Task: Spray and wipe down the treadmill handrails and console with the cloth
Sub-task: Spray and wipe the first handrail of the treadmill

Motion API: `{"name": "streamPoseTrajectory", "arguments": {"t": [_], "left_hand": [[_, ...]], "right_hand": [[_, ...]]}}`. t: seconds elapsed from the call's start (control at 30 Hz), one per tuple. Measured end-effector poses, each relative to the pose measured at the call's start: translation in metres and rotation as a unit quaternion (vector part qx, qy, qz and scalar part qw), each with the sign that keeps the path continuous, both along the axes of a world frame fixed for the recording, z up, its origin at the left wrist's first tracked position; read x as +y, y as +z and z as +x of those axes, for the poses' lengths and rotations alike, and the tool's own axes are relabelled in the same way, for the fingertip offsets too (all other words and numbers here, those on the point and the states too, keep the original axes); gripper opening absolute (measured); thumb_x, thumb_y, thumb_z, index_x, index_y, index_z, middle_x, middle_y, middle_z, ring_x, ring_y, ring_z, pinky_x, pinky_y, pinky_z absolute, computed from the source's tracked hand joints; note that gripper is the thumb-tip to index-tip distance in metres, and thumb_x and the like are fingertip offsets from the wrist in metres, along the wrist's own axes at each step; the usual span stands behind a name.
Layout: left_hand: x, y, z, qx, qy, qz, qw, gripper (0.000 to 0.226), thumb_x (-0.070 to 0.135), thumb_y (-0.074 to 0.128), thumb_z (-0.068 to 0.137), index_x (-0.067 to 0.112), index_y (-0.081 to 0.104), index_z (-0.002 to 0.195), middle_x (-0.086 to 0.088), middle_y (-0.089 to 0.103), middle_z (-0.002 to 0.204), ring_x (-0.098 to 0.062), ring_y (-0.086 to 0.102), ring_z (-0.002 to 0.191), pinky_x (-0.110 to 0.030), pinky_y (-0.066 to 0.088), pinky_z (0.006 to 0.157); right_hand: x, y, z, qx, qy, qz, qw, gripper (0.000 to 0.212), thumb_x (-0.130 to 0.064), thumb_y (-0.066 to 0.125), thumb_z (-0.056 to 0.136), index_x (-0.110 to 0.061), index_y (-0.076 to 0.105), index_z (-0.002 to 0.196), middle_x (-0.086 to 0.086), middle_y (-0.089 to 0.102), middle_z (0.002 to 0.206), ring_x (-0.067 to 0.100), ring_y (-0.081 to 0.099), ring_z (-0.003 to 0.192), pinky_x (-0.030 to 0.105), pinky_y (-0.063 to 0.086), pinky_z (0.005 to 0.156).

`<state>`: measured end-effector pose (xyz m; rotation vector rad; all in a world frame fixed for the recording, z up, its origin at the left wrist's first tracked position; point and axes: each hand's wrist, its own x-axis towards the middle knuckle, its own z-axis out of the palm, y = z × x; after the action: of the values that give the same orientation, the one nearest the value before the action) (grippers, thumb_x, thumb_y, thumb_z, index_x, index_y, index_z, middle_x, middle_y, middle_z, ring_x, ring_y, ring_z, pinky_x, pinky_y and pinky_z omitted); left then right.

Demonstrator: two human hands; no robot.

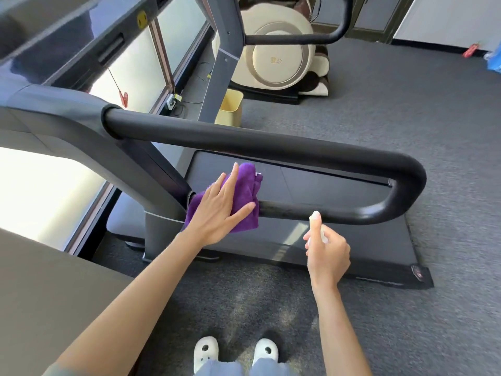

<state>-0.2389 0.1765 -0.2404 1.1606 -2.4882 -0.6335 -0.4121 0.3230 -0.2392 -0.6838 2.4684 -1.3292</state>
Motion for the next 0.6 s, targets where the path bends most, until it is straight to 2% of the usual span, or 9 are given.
{"name": "streamPoseTrajectory", "arguments": {"t": [0.13,0.23,0.3,0.37,0.47,0.6], "left_hand": [[0.001,-0.018,0.007,-0.028,-0.052,-0.103,0.993,0.078,0.066,0.036,0.09,0.016,0.034,0.151,-0.005,0.028,0.159,-0.032,0.023,0.146,-0.051,0.025,0.117],[-0.012,-0.021,0.001,-0.032,-0.035,-0.152,0.987,0.074,0.07,0.033,0.09,0.019,0.051,0.141,-0.006,0.043,0.151,-0.032,0.035,0.141,-0.05,0.028,0.115],[-0.015,-0.022,0.0,-0.016,0.003,-0.13,0.991,0.076,0.074,0.028,0.089,0.022,0.056,0.137,-0.005,0.051,0.144,-0.029,0.045,0.133,-0.045,0.033,0.111],[-0.012,-0.024,-0.006,0.002,0.05,-0.103,0.993,0.072,0.074,0.027,0.089,0.024,0.063,0.127,-0.001,0.061,0.131,-0.025,0.057,0.118,-0.039,0.042,0.099],[-0.006,-0.019,-0.031,-0.036,0.111,-0.111,0.987,0.06,0.068,0.027,0.091,0.031,0.067,0.117,0.005,0.068,0.109,-0.023,0.062,0.098,-0.037,0.045,0.082],[0.001,-0.017,-0.057,-0.067,0.099,-0.135,0.984,0.063,0.068,0.023,0.092,0.035,0.059,0.13,0.003,0.069,0.096,-0.025,0.063,0.083,-0.036,0.045,0.071]], "right_hand": [[-0.007,-0.002,0.005,0.001,0.006,0.005,1.0,0.074,-0.081,0.027,0.075,-0.017,0.055,0.051,-0.005,0.059,0.051,0.027,0.062,0.064,0.034,0.038,0.064],[-0.012,-0.002,0.009,0.004,0.014,0.006,1.0,0.078,-0.082,0.025,0.074,-0.013,0.057,0.054,-0.006,0.06,0.053,0.028,0.062,0.067,0.034,0.038,0.066],[-0.015,-0.002,0.01,0.01,0.024,0.008,1.0,0.08,-0.082,0.025,0.073,-0.011,0.058,0.055,-0.005,0.06,0.053,0.029,0.062,0.067,0.035,0.039,0.066],[-0.017,-0.003,0.012,0.019,0.033,0.012,0.999,0.081,-0.082,0.025,0.074,-0.011,0.058,0.056,-0.004,0.059,0.052,0.029,0.062,0.066,0.036,0.042,0.066],[-0.02,-0.005,0.012,0.03,0.038,0.02,0.999,0.082,-0.083,0.024,0.075,-0.011,0.057,0.057,0.003,0.06,0.054,0.032,0.061,0.067,0.038,0.046,0.069],[-0.022,-0.005,0.011,0.035,0.046,0.014,0.998,0.085,-0.085,0.023,0.076,-0.009,0.057,0.059,0.01,0.061,0.057,0.031,0.06,0.065,0.038,0.047,0.07]]}}
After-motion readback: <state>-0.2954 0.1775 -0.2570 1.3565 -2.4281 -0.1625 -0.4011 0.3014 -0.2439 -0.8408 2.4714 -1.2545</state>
